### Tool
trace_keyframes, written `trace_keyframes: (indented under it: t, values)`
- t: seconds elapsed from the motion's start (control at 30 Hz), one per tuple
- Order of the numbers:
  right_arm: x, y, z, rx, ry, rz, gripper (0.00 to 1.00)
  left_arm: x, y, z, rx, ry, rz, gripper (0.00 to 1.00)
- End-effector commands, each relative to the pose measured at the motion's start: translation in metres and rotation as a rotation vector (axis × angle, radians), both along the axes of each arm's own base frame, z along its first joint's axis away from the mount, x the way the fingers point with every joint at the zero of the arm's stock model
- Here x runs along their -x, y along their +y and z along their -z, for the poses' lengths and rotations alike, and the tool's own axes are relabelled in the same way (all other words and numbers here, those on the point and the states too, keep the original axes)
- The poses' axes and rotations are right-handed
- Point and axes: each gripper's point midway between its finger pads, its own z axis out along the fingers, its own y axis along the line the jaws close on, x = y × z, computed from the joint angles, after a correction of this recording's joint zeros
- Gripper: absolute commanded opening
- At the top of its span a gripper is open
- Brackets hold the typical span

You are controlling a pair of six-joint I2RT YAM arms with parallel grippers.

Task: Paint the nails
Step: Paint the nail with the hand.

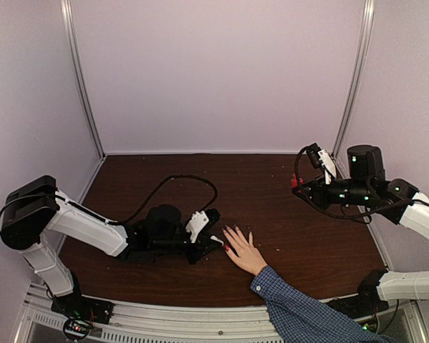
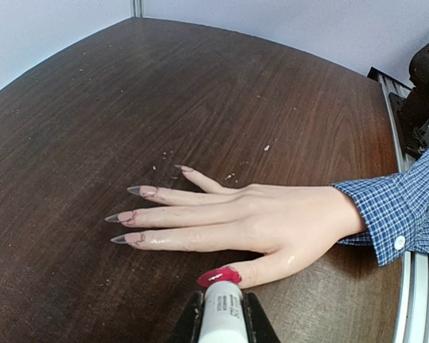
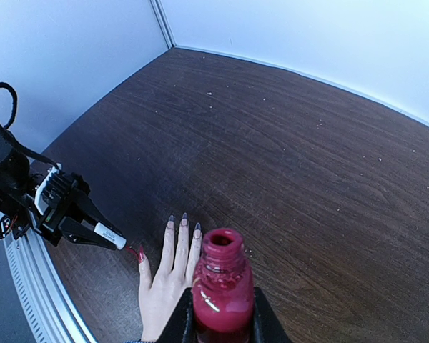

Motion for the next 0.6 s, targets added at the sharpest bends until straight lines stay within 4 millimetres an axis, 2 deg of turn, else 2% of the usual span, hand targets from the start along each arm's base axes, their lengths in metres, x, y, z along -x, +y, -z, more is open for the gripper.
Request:
trace_keyframes:
  t: [0.0, 0.57]
  values:
    - [-0.0048, -0.0017, -0.0093, -0.013, -0.031, 0.017, 0.0, -0.0007, -0.0094, -0.0071, 0.02, -0.026, 0.015, 0.0]
    - [-0.0047, -0.0019, -0.0087, -0.013, -0.03, 0.017, 0.0, -0.0035, -0.0102, -0.0145, 0.036, -0.037, 0.0, 0.0]
